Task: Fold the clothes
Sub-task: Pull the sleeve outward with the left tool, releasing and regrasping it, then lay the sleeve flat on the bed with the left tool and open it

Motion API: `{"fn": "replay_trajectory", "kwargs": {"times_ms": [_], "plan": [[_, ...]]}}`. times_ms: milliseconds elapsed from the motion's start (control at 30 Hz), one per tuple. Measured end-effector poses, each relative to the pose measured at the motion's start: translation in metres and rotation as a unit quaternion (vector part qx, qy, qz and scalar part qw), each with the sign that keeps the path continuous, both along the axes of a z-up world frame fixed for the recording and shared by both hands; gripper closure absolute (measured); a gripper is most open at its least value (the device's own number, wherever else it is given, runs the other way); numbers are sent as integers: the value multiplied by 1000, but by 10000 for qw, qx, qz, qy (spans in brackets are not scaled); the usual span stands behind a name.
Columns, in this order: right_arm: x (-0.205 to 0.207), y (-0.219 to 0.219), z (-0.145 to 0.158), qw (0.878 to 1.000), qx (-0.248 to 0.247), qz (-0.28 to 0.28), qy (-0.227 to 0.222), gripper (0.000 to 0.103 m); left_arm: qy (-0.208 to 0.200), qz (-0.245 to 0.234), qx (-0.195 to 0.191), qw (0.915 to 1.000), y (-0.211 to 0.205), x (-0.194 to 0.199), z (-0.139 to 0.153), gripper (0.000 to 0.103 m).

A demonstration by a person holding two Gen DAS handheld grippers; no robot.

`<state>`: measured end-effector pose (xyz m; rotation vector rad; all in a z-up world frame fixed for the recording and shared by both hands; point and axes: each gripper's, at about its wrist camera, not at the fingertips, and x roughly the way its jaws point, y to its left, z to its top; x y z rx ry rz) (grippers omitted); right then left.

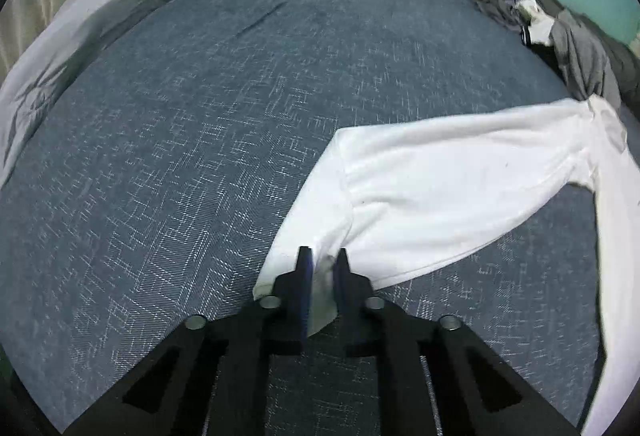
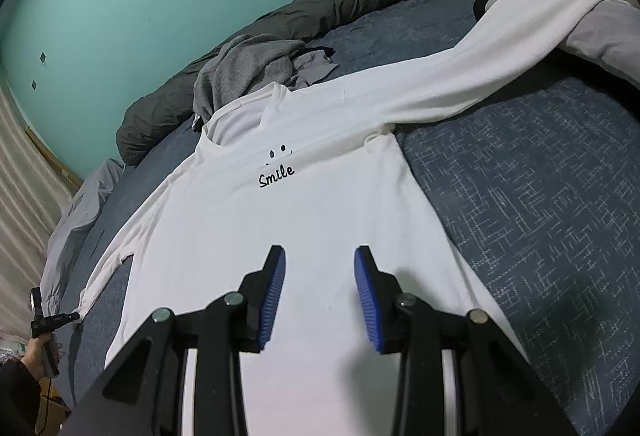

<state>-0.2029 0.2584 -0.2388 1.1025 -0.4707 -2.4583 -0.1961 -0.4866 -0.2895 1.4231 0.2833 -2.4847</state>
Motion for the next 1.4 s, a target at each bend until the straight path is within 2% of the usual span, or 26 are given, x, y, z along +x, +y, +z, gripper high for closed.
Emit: {"fn": "replay_trajectory", "kwargs": {"times_ms": [133,233,700,800,900,967,1000,1067,1100,1133,1300,1367,1400], "plan": [[0,1,-1,10000,0,2,-10,67,353,203,369,9985,-14,7,13,97],[0,-2,-2,10000,19,5,-22,67,418,255,523,9974,-22,9,17,96],[-1,-3,-3,10000,81,26,-17,67,441,1072,328,9927,-61,8,18,101],[-1,-4,-4,9999,93,25,-34,67,474,1449,256,9880,-75,8,22,101],[-1,-6,-4,9999,96,45,-35,67,512,1711,441,9829,-85,14,22,100],[0,-7,-3,9999,84,61,-12,67,490,1616,627,9836,-82,18,18,99],[0,-6,-2,9999,75,68,-1,67,467,1556,737,9840,-79,21,15,94],[1,-6,-1,10000,58,76,5,67,404,1462,934,9840,-72,25,9,83],[1,-6,-1,10000,50,78,2,67,376,1450,1017,9835,-69,26,5,73],[2,-6,-1,10000,41,81,-4,67,348,1437,1099,9829,-66,27,1,69],[4,-4,2,10000,15,60,22,67,222,1360,1472,9795,-54,32,-17,67],[4,-3,2,10000,6,45,26,67,187,1294,1443,9809,-53,32,-20,68],[4,-3,2,10000,1,37,27,67,176,1259,1433,9815,-52,31,-21,77]]}}
